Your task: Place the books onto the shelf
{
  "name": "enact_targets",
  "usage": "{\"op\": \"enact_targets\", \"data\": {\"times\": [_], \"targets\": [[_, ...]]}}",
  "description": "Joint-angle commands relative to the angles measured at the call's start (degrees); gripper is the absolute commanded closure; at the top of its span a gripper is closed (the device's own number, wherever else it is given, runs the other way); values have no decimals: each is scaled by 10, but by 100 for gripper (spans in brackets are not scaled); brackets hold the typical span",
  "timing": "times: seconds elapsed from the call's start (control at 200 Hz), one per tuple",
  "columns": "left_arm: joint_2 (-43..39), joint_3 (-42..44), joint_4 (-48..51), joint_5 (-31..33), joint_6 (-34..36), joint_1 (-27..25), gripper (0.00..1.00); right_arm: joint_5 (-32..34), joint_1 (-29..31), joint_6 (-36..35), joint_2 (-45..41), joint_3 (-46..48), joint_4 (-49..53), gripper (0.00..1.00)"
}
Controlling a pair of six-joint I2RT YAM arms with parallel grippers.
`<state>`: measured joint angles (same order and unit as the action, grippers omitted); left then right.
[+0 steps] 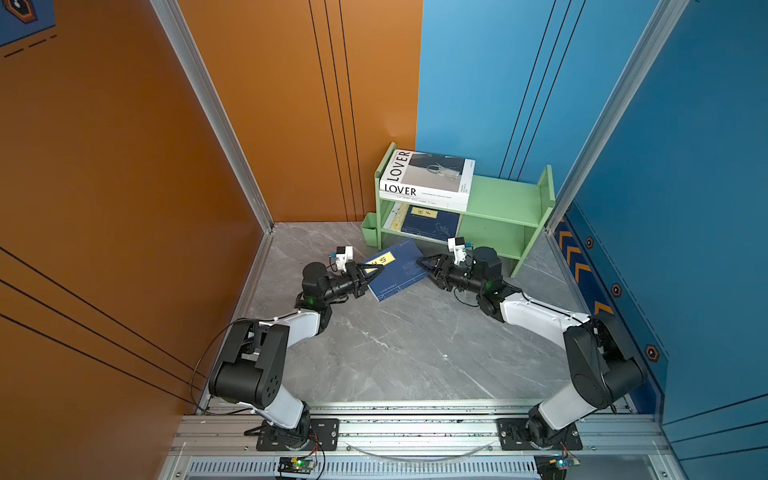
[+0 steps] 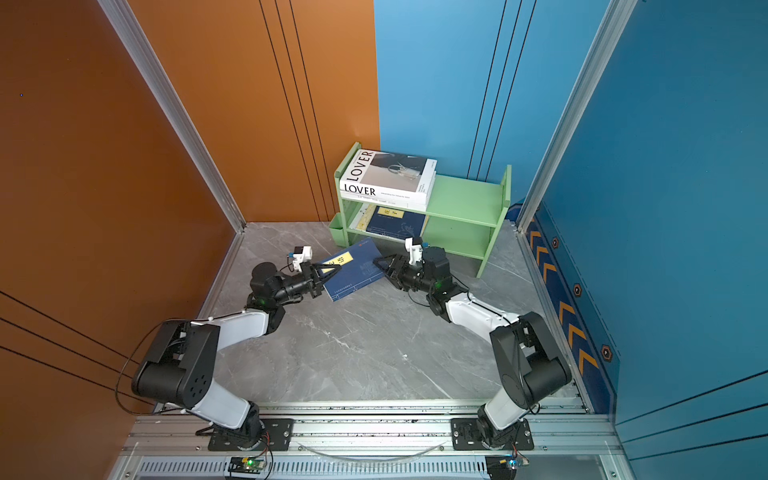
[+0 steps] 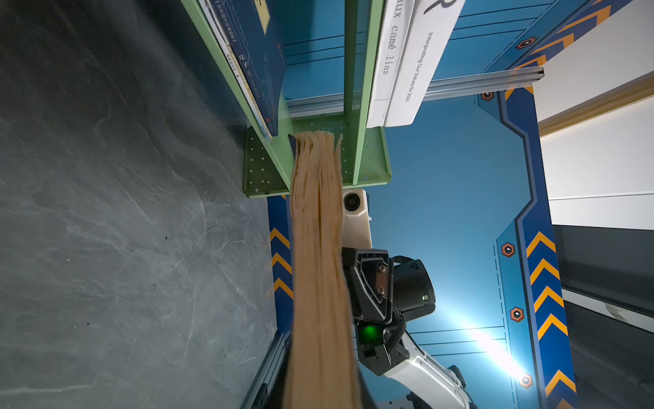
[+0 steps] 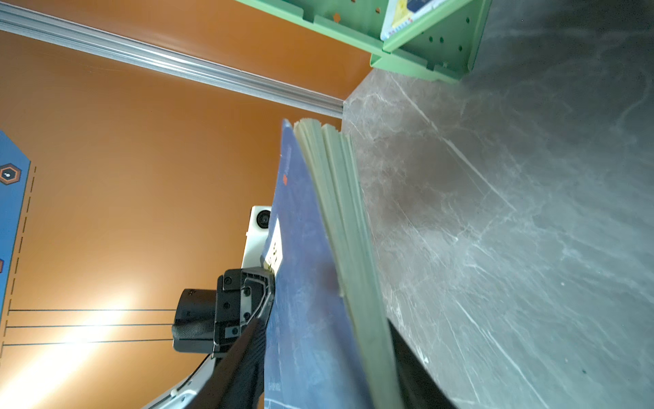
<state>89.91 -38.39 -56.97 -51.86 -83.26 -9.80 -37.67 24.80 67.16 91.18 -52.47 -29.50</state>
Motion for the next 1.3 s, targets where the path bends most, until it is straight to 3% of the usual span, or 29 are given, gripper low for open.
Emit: {"op": "enact_targets", "data": {"times": [0.0,0.265,0.35,0.506,0.596,0.791,1.061,1.297], "targets": [[3,-29,7,-44,19,7,96,-59,-7,-26,-21,6,34,55],[26,-66,7,-76,9,10,93,-84,-10,-6,-16,23,-1,80],[29,-72,7,-74,7,10,91,-75,-14,0,-19,25,-9,82],[31,-82,7,-35,8,17,69,-40,-26,27,-31,45,-50,89],[32,-87,10,3,12,23,54,-25,-36,67,-35,64,-120,88],[42,-79,28,57,14,44,42,9,-52,117,-33,65,-206,89],[11,-33,30,71,17,59,36,44,-65,141,-25,68,-243,89],[-41,-12,34,116,21,7,31,82,-65,145,-19,63,-244,90]]}}
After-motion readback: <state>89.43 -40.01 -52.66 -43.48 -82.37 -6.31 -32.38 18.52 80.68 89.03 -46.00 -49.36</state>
